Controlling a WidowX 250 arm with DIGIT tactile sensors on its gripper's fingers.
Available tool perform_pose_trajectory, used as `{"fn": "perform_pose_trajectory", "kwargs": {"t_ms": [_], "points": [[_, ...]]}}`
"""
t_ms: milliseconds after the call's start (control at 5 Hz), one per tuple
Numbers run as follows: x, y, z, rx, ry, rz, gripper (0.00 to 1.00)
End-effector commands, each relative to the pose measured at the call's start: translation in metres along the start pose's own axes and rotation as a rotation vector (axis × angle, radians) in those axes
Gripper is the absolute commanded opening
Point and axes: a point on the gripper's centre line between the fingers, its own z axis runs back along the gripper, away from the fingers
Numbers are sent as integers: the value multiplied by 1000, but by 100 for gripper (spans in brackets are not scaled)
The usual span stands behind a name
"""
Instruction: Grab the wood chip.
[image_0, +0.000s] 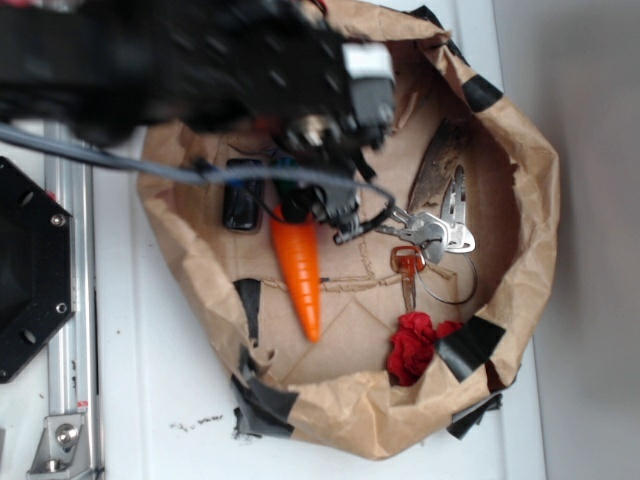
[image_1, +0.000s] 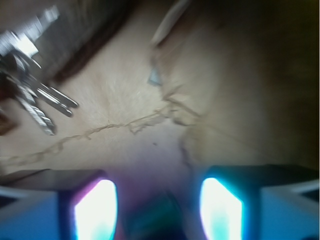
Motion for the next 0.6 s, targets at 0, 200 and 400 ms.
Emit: {"fn": "perform_pose_trajectory", "kwargs": {"t_ms": [0,200,400], "points": [[24,3,13,-59,-123,158,100],[32,-9,-9,-47,-108,191,100],[37,-16,-22,-30,-107,229,100]]}}
